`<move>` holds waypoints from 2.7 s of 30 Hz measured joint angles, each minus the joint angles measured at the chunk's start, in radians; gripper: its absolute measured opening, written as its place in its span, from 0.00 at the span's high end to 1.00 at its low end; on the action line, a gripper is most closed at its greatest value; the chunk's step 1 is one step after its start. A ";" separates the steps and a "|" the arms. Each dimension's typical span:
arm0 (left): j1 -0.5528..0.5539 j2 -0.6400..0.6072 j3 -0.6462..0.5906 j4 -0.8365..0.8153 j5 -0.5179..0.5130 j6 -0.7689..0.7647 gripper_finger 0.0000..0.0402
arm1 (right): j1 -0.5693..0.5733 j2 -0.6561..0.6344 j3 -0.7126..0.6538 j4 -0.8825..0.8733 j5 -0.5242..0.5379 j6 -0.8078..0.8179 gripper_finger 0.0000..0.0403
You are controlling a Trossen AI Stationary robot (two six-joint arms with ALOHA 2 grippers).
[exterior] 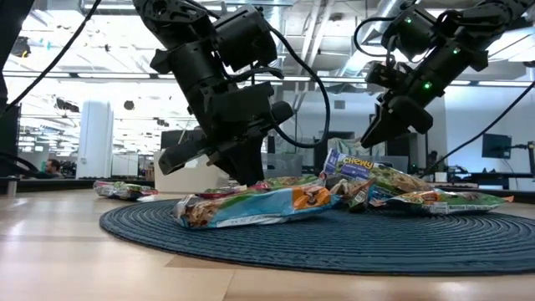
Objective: Pick and place Granola Bars by type
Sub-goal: Put the left blue granola bar into the left black bin, then put the right blue granola bar into the left black bin
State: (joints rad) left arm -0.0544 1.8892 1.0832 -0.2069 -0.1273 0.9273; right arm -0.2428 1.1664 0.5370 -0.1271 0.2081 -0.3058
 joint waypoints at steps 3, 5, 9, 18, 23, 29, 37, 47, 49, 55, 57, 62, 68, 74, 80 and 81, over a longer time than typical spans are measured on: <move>0.000 -0.002 0.018 -0.021 -0.028 -0.021 1.00 | 0.000 0.000 0.000 0.000 0.000 0.000 0.69; -0.002 -0.009 0.028 -0.025 -0.055 -0.031 1.00 | 0.000 0.000 0.000 0.000 0.000 -0.001 0.69; -0.002 -0.042 0.042 -0.023 -0.102 -0.065 1.00 | 0.000 0.000 0.000 0.000 0.000 -0.005 0.69; 0.036 -0.212 0.045 -0.012 -0.070 -0.153 1.00 | 0.000 0.000 0.000 0.001 0.000 -0.007 0.69; 0.114 -0.287 0.045 -0.011 -0.195 -0.120 1.00 | 0.000 0.000 0.000 0.008 0.000 -0.008 0.69; 0.257 -0.305 0.045 -0.031 -0.228 -0.085 1.00 | 0.000 0.000 0.000 0.008 0.000 -0.008 0.69; 0.419 -0.305 0.045 -0.144 -0.416 -0.076 1.00 | 0.000 0.000 0.000 0.007 0.000 -0.001 0.69; 0.566 -0.304 0.045 -0.265 -0.345 -0.179 1.00 | 0.000 0.000 0.000 0.007 0.000 0.003 0.69; 0.570 -0.304 0.045 -0.254 -0.302 -0.184 1.00 | 0.000 0.000 0.000 0.007 -0.001 0.003 0.69; 0.561 -0.282 0.045 -0.024 -0.017 -0.164 1.00 | 0.000 0.000 0.000 0.041 -0.001 0.000 0.69; 0.557 -0.253 0.045 0.062 0.037 -0.164 1.00 | 0.000 0.000 0.000 0.055 -0.002 -0.001 0.69; 0.550 -0.163 0.045 0.207 0.060 -0.097 1.00 | 0.000 0.000 0.000 0.053 -0.003 -0.008 0.69; 0.548 -0.131 0.047 0.233 0.025 -0.067 0.90 | -0.001 0.000 0.000 0.053 -0.002 -0.016 0.69; 0.548 -0.132 0.048 0.236 -0.024 -0.080 0.72 | -0.001 0.000 0.000 0.052 -0.002 -0.016 0.69; 0.518 -0.162 0.048 0.180 -0.080 -0.084 0.59 | 0.000 0.000 0.000 0.054 -0.114 -0.029 0.69; 0.506 -0.176 0.049 0.162 -0.071 -0.085 0.59 | 0.001 0.000 0.000 0.055 -0.156 -0.038 0.69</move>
State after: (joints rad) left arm 0.4521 1.7128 1.1318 -0.0451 -0.1982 0.8425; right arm -0.2420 1.1667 0.5365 -0.0720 0.0522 -0.3439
